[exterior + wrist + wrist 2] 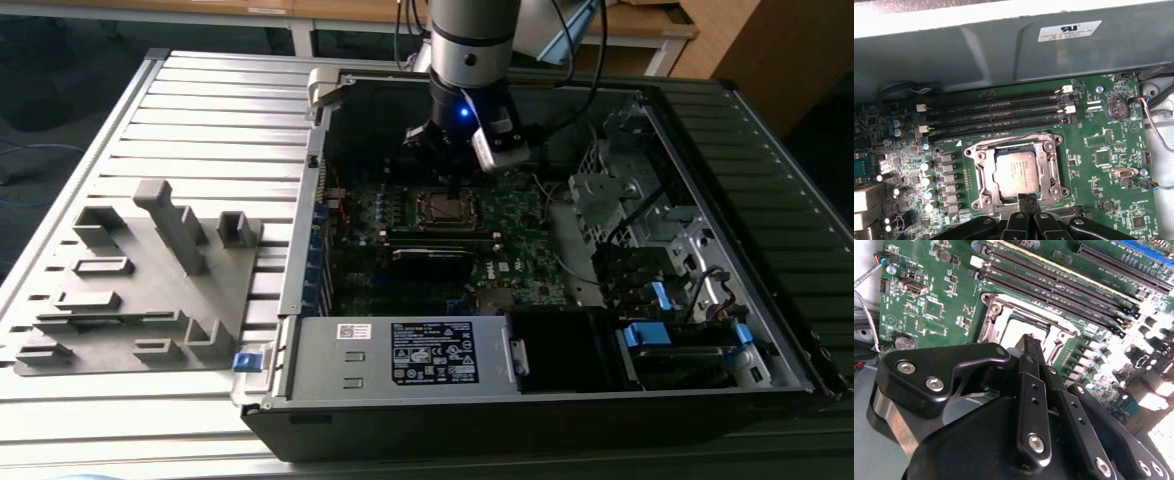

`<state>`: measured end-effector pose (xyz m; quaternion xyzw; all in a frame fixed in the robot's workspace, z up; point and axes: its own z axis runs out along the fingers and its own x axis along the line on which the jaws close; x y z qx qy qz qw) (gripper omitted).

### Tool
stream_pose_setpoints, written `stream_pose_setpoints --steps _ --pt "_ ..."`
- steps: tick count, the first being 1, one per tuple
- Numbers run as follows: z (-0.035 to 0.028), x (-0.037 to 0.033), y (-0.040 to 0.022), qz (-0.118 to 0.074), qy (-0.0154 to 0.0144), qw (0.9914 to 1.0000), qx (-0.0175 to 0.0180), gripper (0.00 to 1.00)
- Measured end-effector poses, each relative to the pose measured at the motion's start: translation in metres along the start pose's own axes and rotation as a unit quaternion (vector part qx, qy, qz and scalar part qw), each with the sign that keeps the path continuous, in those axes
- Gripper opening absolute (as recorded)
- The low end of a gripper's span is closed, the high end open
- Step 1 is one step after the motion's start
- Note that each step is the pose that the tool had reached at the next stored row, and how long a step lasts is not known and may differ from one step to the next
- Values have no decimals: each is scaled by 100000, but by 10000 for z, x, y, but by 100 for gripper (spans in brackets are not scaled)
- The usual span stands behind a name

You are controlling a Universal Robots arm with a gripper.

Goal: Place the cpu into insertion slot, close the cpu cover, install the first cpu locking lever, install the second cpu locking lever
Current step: 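Install the second cpu locking lever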

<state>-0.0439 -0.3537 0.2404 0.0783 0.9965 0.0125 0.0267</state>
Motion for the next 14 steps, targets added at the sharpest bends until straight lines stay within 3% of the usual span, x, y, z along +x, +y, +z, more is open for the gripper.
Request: stream_pose_setpoints --steps 14 --pt "-2 -12 -79 1 -1 100000 2 11"
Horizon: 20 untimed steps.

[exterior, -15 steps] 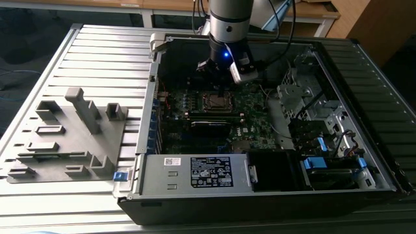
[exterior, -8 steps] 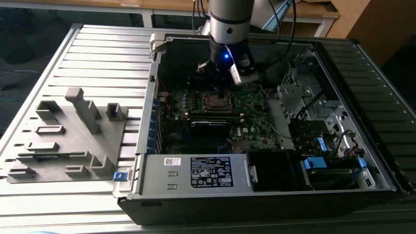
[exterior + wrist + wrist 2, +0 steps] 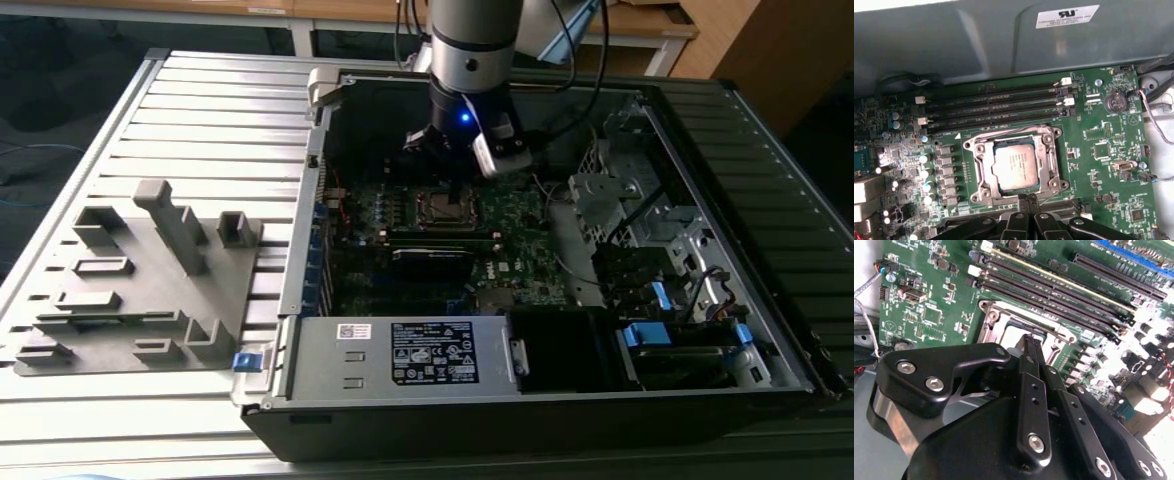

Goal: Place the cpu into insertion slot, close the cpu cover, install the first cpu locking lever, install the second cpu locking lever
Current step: 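Install the second cpu locking lever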

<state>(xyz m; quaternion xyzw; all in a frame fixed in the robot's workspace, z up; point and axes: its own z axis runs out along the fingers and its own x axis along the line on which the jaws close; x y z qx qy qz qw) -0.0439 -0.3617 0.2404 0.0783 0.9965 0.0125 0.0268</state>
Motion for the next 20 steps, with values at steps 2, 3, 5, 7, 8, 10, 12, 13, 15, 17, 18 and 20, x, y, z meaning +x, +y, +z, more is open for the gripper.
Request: stream_pose_setpoints --steps 2,3,5,7,8,10,12,13,15,17,18,20 --pt "0 -4 -27 6 -1 100000 -4 11" --pt "0 -6 -42 8 -4 100000 -9 11" --pt "-1 -11 -72 1 -1 100000 -3 11" --pt "-1 -14 -89 -24 -4 100000 -10 11" --pt "-2 -14 -96 -39 -11 100000 -7 11" --pt "-1 -14 -117 -99 -39 100000 -18 11" --pt "-2 -7 -135 -165 -94 100000 -32 11" --pt "-2 -2 -145 -209 -131 100000 -37 11" --pt "-2 15 -167 -282 -243 99999 -57 11" --pt "-2 38 -183 -331 -340 99999 -74 11" --pt "-1 52 -190 -347 -380 99999 -88 11" --pt "1 82 -199 -365 -454 99998 -96 11"
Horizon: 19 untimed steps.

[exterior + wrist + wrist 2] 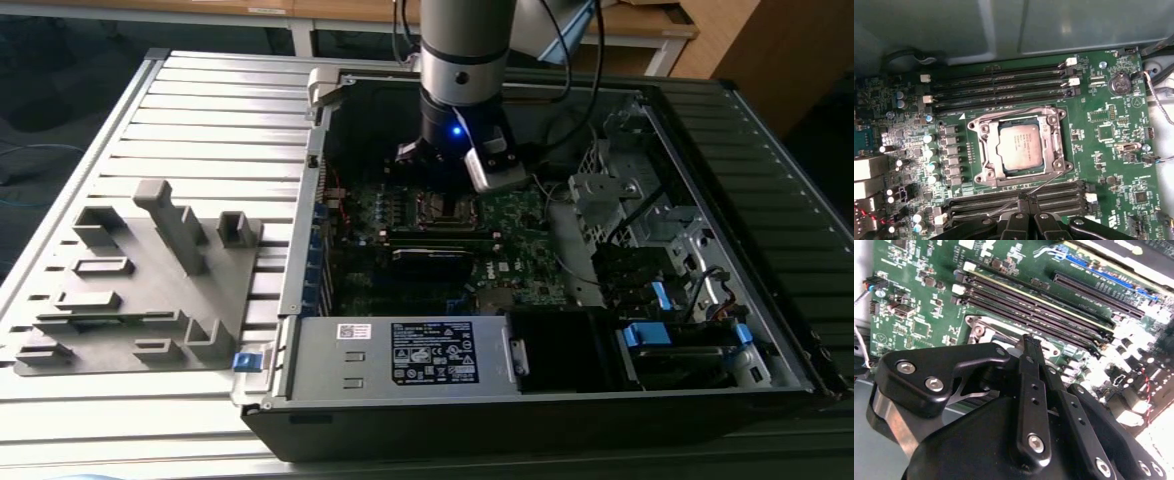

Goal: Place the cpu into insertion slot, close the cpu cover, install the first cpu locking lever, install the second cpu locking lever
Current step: 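Install the second cpu locking lever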

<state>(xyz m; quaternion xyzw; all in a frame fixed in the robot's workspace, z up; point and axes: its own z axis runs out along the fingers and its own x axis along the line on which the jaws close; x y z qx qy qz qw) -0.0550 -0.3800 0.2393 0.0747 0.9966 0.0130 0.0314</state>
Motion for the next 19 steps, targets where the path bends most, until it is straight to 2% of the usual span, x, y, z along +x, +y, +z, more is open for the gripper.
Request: stream_pose_setpoints --steps 15,19 --pt "96 174 -45 -276 -97 100000 -36 11" --pt "151 213 -52 -475 -92 99999 -46 11"
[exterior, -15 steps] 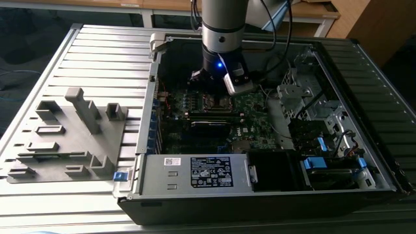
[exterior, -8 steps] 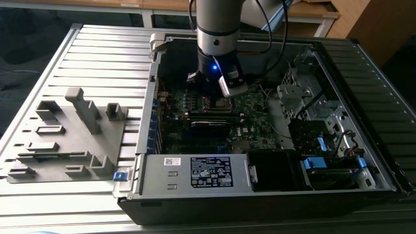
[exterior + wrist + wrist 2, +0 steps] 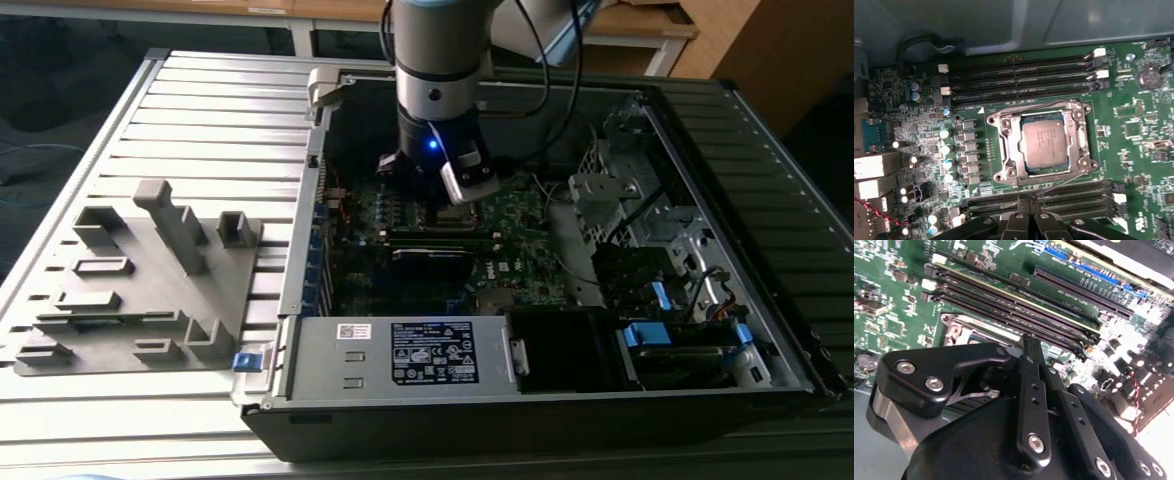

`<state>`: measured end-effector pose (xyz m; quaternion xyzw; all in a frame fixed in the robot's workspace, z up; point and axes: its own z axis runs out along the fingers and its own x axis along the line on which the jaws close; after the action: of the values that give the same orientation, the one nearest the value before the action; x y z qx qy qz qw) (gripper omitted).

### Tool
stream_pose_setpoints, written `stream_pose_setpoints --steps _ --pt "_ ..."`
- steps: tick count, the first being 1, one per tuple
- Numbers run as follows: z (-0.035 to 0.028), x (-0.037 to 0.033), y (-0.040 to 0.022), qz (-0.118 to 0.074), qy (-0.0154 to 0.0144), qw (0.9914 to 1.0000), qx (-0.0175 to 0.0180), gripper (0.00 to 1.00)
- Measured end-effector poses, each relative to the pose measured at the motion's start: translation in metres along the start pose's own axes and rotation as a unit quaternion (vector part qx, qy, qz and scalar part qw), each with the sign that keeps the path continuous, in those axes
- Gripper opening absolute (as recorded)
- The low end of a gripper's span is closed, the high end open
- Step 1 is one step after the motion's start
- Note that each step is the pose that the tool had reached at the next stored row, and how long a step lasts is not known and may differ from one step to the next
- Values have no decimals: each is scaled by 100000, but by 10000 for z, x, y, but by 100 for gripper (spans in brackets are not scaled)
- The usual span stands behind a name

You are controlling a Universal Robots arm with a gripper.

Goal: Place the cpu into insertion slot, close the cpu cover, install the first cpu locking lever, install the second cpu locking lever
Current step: 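Install the second cpu locking lever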

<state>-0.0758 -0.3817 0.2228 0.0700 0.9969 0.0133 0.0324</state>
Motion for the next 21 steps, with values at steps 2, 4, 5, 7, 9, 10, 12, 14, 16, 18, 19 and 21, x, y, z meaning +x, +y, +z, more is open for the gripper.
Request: stream_pose_setpoints --steps 2,4,5,7,9,10,12,14,16,18,19,21 --pt "24 23 -4 -97 3 100000 -5 11" --pt "42 40 -7 -155 6 100000 -6 11" --pt "49 48 -8 -167 7 100000 -7 11" --pt "68 67 -11 -200 10 100000 -13 11" --pt "86 83 -14 -241 10 100000 -15 11" --pt "96 91 -15 -264 10 100000 -16 11" --pt "116 103 -17 -334 13 99999 -18 11" --pt "132 112 -19 -410 15 99999 -20 11" --pt "133 112 -20 -431 23 99999 -9 11" --pt "135 112 -19 -427 20 99999 -25 11" --pt "135 113 -19 -427 22 99999 -59 11" --pt "139 114 -19 -363 144 99994 -996 11"
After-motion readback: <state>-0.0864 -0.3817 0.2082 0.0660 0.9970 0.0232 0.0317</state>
